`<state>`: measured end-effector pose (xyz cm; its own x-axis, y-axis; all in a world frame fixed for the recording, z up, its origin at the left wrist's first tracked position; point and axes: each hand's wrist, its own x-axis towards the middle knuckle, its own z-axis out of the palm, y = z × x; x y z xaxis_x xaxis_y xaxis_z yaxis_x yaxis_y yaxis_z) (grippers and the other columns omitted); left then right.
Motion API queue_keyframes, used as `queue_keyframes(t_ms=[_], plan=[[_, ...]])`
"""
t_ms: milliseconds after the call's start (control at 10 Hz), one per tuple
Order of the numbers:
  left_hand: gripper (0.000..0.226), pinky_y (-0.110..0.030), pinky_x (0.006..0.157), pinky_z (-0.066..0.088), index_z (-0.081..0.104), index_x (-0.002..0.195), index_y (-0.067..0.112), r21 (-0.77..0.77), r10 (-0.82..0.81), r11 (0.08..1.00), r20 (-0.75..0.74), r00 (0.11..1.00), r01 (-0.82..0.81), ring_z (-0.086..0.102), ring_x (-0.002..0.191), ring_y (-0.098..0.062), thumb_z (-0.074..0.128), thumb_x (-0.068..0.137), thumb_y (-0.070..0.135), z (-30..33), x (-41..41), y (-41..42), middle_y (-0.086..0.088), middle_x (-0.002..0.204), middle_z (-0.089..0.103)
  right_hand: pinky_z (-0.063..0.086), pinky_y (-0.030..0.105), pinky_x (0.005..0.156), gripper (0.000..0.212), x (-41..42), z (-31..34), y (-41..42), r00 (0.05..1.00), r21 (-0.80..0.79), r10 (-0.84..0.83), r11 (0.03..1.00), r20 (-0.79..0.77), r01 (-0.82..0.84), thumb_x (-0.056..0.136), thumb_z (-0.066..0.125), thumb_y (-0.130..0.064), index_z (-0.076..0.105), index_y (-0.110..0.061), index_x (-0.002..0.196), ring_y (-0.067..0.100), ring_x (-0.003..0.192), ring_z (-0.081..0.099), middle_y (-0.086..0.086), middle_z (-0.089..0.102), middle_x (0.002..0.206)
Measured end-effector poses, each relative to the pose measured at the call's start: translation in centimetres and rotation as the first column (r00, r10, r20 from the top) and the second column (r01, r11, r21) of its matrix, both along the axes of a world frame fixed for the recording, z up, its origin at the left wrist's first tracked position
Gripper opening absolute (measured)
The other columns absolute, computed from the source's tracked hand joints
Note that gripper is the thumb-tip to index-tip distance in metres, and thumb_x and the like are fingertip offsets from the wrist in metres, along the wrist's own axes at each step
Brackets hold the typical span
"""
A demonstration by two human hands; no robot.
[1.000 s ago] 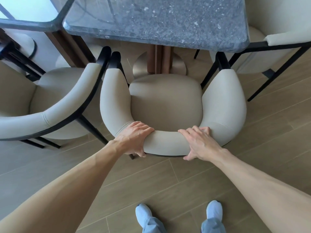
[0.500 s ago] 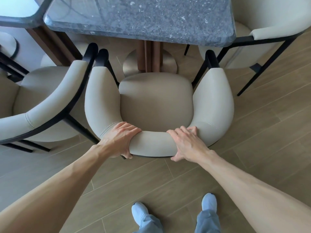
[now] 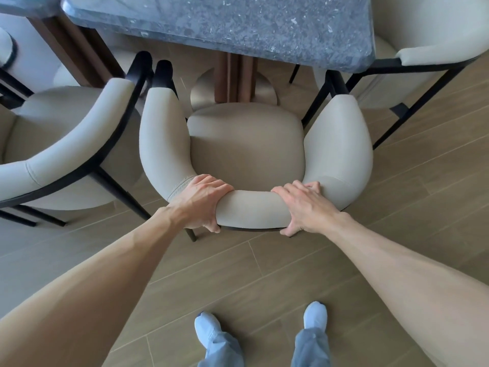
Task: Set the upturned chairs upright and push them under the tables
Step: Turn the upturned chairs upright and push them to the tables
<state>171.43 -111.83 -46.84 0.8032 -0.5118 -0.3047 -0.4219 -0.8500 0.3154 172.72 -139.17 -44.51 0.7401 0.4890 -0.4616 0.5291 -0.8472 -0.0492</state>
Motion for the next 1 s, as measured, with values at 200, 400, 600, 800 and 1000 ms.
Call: queue_keyframes(t_ms=[200,400,600,800,1000], plan=[[0.095,-0.032,0.105,0.032,0.055,0.133,0.028,0.01,-0.027,1.0,0.012,1.0,0.027,0.05,0.113,-0.019,0.083,0.047,0.057,-0.4,-0.4,0.9,0.009,0.122,0.061,0.032,0.041,0.083,0.089,-1.3,-0.9,0.4,0.999,0.041,-0.011,0.999,0.05,0.009,0.06,0.082,-0.056,0.044,-0.021,0.133,0.022,0.106,0.048,-0.003,0.057,0.109],[0.095,-0.033,0.106,0.031,0.054,0.131,0.03,0.023,-0.027,0.999,0.021,0.999,0.027,0.049,0.113,-0.019,0.084,0.045,0.056,-0.5,-0.6,1.4,0.01,0.121,0.061,0.035,0.042,0.089,0.088,-1.9,-1.2,1.0,0.997,0.073,-0.031,0.997,0.064,0.027,0.061,0.081,-0.055,0.044,-0.02,0.133,0.022,0.108,0.049,-0.001,0.056,0.112],[0.103,-0.031,0.11,0.026,0.047,0.137,0.03,0.105,0.008,0.994,-0.015,1.0,-0.006,0.046,0.121,-0.018,0.077,0.051,0.078,0.6,-1.1,0.9,0.011,0.128,0.056,0.028,0.046,0.106,0.101,-1.7,-0.7,0.5,0.999,0.13,-0.039,0.991,-0.036,0.043,0.07,0.064,-0.077,0.035,-0.019,0.148,0.023,0.128,0.043,0.002,0.05,0.139],[0.063,-0.023,0.07,0.037,0.066,0.099,0.024,-0.246,0.511,0.772,-0.309,0.802,-0.587,0.055,0.094,-0.025,0.03,0.091,0.075,4.1,-2.3,-1.8,0.001,0.095,0.066,0.031,0.037,0.115,0.066,-2.0,1.5,1.2,0.783,0.489,-0.5,0.611,-0.37,0.622,0.098,0.035,-0.065,0.046,-0.022,0.146,0.019,0.138,0.045,-0.002,0.05,0.15],[0.061,-0.029,0.1,0.04,0.063,0.131,0.015,-0.517,0.581,0.347,-0.537,0.612,-0.782,0.061,0.115,-0.013,0.031,0.102,0.059,8.1,-5.5,-2.5,-0.002,0.128,0.067,0.033,0.022,0.095,0.056,-5.3,5.8,2.3,0.514,0.619,-0.607,0.046,-0.607,0.784,0.102,0.038,-0.056,0.055,-0.017,0.139,0.015,0.129,0.051,-0.001,0.059,0.137]])
